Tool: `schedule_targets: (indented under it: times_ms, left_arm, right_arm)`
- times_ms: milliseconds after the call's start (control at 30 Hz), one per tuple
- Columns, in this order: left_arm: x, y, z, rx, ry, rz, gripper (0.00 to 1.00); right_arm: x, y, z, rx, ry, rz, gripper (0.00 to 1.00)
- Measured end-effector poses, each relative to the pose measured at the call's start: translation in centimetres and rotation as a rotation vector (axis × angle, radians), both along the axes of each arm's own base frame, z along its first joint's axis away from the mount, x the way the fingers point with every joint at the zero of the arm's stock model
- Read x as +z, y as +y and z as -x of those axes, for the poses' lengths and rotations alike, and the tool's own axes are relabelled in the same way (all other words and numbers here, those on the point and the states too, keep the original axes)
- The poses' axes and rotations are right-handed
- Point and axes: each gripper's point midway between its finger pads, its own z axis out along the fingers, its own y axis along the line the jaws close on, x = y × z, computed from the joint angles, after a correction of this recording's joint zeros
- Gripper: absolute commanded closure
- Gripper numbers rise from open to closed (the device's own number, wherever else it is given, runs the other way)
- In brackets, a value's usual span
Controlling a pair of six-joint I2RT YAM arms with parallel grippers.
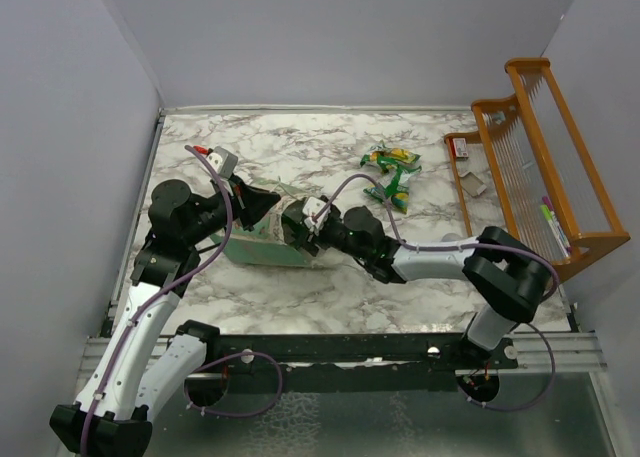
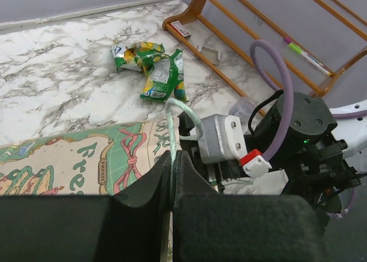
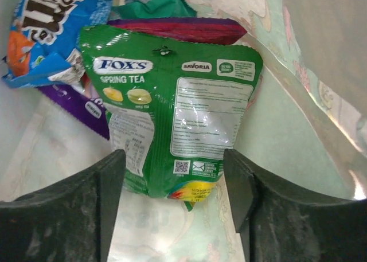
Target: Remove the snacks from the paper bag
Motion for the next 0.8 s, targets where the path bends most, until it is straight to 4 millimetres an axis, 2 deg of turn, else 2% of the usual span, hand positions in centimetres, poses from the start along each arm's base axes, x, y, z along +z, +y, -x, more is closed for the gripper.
schedule_targets:
  times_ms: [233, 367, 567, 800]
  left_arm:
    - [0.1, 0.0, 0.1, 0.0, -0.004, 0.0, 1.0]
    - [0.4, 0.0, 0.1, 0.0, -0.01, 0.002, 1.0]
    - [0.7, 0.1, 0.1, 0.003, -0.017, -0.002, 1.0]
    - [0.0, 0.3, 0.1, 0.015, -0.004, -0.022, 1.0]
  right_arm:
    - [-1.5, 0.5, -2.0, -0.075, -0.022, -0.013, 0.24]
    - [-1.7, 1.9, -3.2, -0.094, -0.031, -0.036, 0.29]
    - [-1.7, 3.0, -4.3, -0.109, -0.032, -0.062, 0.55]
    - [-1.2, 3.7, -4.3, -0.096, -0.025, -0.083, 0.85]
